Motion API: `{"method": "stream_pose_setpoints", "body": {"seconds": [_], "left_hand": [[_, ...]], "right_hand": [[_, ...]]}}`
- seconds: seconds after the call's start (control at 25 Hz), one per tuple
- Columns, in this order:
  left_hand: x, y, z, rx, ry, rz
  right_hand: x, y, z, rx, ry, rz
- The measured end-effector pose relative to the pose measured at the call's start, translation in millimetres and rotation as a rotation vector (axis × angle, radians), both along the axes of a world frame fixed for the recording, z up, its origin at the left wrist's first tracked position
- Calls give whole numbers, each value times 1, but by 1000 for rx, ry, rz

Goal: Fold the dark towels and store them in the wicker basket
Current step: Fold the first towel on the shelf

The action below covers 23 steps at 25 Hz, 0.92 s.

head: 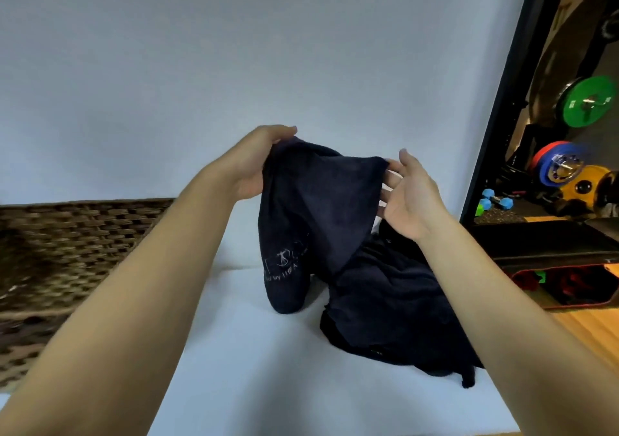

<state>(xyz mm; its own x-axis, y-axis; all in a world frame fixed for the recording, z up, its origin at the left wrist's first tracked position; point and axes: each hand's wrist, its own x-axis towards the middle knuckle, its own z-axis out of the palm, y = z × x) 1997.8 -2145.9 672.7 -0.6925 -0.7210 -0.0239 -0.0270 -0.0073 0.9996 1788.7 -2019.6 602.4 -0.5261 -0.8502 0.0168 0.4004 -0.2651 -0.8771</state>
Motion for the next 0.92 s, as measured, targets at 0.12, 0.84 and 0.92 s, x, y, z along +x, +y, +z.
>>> {"method": "stream_pose_setpoints", "body": {"seconds": [0.12,0.84,0.92], "left_hand": [[30,-10,-5,-135,-158,212],[162,9,-92,-601,-822,309],[172,22,-93,-644,-856,315]], "right_hand": [[23,-20,5,78,202,36],[87,-18,-48,527,1025,-14],[99,-5,-61,580,1040,1]]}}
